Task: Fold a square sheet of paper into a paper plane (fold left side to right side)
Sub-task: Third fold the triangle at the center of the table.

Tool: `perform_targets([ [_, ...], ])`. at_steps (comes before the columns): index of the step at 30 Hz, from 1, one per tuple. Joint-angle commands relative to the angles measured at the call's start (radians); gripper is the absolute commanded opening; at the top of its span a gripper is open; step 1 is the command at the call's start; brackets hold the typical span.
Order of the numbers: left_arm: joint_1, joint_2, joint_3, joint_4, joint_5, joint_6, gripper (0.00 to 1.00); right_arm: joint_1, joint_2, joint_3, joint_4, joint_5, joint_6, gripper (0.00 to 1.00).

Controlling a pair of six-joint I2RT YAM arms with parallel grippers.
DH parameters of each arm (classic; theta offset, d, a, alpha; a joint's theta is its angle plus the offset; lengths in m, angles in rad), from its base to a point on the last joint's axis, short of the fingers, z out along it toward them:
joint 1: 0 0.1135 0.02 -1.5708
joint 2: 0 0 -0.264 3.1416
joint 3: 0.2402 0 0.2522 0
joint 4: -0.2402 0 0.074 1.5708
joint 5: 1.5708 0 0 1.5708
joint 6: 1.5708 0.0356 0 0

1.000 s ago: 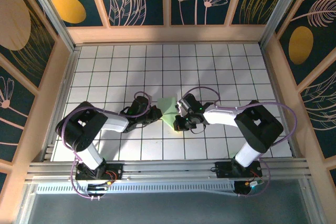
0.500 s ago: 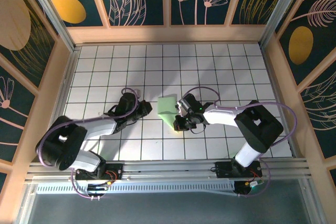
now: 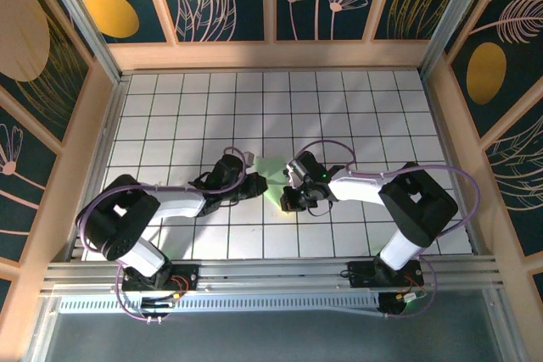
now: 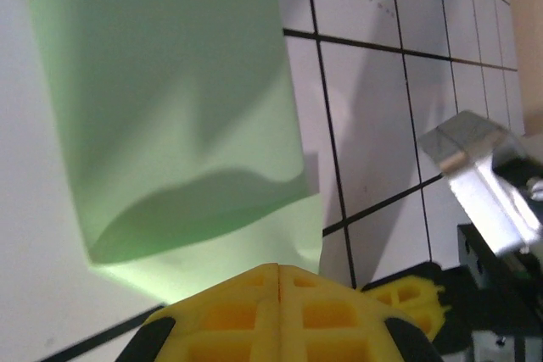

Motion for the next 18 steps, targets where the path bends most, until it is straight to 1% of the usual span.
perform_targets([
  [1, -0.004, 0.033, 0.034, 0.034, 0.025, 0.027, 0.00, 0.004, 0.052, -0.036, -0.112, 0.132, -0.011, 0.00],
  [10, -0.003, 0.086, 0.023, 0.023, 0.018, 0.030, 0.00, 0.006, 0.059, -0.031, -0.116, 0.134, -0.011, 0.00],
  [18, -0.003, 0.129, 0.024, -0.015, -0.021, 0.021, 0.00, 0.008, 0.045, -0.026, -0.113, 0.125, -0.007, 0.00],
])
